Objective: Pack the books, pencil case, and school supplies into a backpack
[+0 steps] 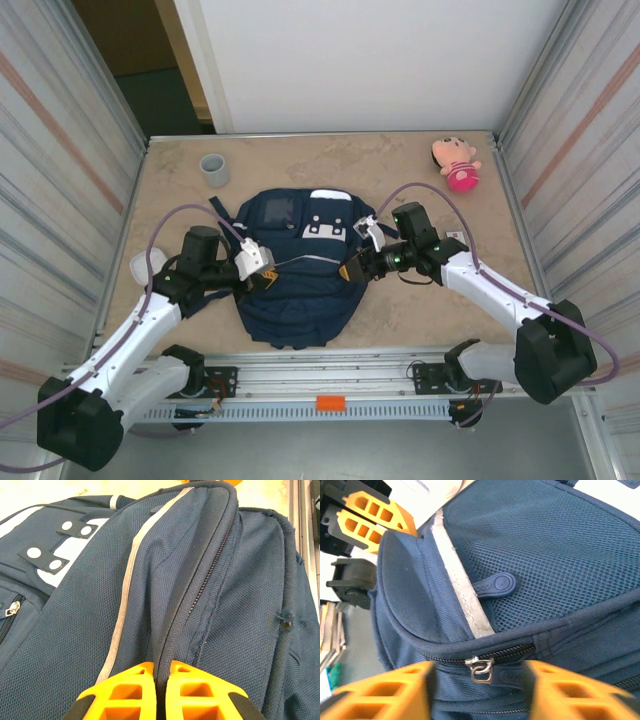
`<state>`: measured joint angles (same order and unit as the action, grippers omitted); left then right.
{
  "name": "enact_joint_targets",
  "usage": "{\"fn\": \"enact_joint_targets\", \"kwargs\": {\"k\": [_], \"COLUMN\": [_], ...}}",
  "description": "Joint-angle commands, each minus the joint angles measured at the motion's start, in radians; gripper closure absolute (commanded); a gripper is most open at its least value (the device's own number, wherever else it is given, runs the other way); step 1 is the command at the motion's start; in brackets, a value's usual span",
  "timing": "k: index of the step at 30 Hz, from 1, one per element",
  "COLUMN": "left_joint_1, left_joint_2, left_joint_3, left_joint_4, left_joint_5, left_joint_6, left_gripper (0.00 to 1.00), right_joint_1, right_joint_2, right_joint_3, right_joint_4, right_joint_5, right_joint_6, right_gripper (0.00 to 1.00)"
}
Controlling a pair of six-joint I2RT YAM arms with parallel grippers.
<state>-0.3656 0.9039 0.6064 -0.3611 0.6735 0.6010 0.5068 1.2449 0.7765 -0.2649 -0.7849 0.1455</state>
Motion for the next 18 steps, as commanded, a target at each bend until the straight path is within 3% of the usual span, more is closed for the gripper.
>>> {"fn": "enact_joint_targets", "kwargs": {"k": [1, 6, 8, 12, 18], "left_joint_1": [0.005, 0.005, 0.005, 0.005, 0.005], "left_joint_2": [-0.036, -0.038, -0.037, -0.036, -0.028], "left_joint_3": [0.016, 0.018, 0.017, 0.016, 0.019], "left_joint_4": [0.098, 0.097, 0.098, 0.097, 0.083], "left_joint_5": [0.07, 0.072, 0.069, 0.066, 0.031], "left_joint_6": [-0.021, -0.02, -0.018, -0.017, -0.003], "left_gripper": [0.98, 0.98, 0.98, 0.98, 0.98], "right_joint_1": [0.009, 0.014, 0.021, 0.021, -0.021], "right_joint_2": [0.021, 0.096, 0.123, 0.11, 0.034], "right_joint_3": [0.02, 0.041, 0.053, 0.057, 0.088], "right_joint_4": [-0.006, 0.024, 0.018, 0.019, -0.069], "right_joint_5": [0.014, -0.031, -0.036, -0.046, -0.068], "right_joint_6": [-0.058, -0.103, -0.108, -0.091, -0.032], "right_gripper": [0.36, 0.36, 0.45, 0.72, 0.91]}}
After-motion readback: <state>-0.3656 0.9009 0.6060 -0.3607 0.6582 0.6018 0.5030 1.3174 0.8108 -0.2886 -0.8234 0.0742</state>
